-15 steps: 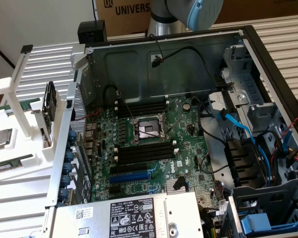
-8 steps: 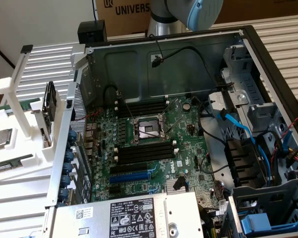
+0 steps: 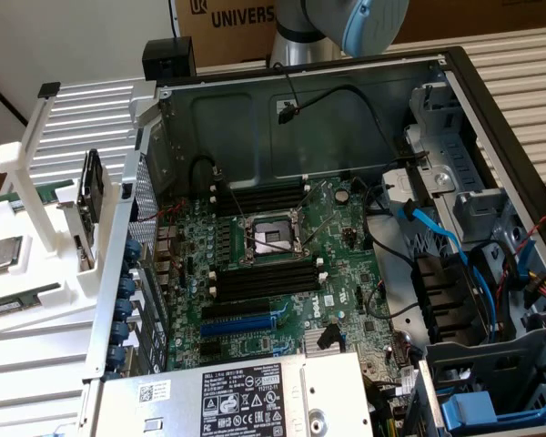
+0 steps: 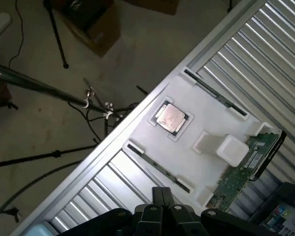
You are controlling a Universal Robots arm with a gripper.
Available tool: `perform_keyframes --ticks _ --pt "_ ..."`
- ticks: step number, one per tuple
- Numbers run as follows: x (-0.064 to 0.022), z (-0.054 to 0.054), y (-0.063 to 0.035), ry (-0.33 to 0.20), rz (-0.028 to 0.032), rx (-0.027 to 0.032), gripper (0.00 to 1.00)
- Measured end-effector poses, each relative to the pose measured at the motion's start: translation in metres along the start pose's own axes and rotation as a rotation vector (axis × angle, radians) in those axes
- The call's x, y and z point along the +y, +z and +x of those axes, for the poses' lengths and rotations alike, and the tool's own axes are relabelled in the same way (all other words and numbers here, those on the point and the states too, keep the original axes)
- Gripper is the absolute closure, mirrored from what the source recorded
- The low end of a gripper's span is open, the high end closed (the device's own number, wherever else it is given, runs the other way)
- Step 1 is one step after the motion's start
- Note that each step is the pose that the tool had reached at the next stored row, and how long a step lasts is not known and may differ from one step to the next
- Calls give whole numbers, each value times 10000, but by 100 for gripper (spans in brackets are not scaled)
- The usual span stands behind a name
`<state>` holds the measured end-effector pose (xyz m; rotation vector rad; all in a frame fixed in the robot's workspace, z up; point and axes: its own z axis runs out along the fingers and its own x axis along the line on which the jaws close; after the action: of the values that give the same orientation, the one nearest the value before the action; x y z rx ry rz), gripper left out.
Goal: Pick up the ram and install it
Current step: 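Insert the ram into the slot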
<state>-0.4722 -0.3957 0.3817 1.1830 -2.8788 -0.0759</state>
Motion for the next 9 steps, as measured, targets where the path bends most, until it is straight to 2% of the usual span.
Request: perform_keyframes --ticks 9 --pt "-1 0 0 -1363 258 -174 89"
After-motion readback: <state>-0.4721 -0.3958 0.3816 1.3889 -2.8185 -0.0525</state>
